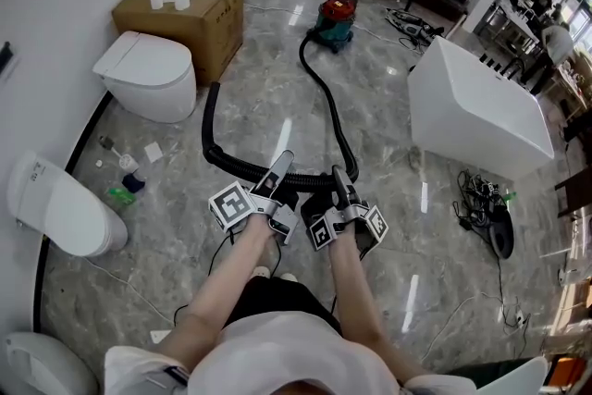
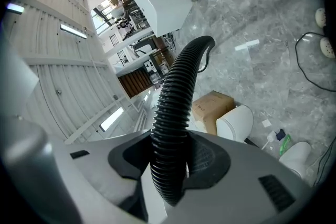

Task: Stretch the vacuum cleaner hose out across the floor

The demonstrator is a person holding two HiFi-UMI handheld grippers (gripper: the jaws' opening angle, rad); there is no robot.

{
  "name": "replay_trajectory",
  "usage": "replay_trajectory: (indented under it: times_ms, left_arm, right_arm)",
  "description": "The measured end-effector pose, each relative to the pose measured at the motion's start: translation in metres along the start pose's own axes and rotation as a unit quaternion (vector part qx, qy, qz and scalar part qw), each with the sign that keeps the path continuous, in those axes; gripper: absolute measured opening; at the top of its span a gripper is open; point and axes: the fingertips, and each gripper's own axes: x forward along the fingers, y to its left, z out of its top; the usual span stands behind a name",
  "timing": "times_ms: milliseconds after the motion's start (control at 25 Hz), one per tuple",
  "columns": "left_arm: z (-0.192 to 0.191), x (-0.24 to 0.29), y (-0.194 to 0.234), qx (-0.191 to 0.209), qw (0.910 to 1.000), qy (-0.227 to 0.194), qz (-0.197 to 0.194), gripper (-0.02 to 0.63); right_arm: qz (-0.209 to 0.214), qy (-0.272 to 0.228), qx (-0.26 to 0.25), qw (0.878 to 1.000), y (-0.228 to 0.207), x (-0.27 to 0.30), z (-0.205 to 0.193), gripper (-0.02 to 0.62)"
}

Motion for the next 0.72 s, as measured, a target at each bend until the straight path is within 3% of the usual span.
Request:
replay_trajectory:
  times_ms: [720]
  left_arm:
    - [-0.006,0.001,-0.012,0.018,0.9992,0.021,-0.029,0.121]
  right_arm:
    - [0.015,0.022,0.021,0.999,-0.006,-0.004,0.001,0.178]
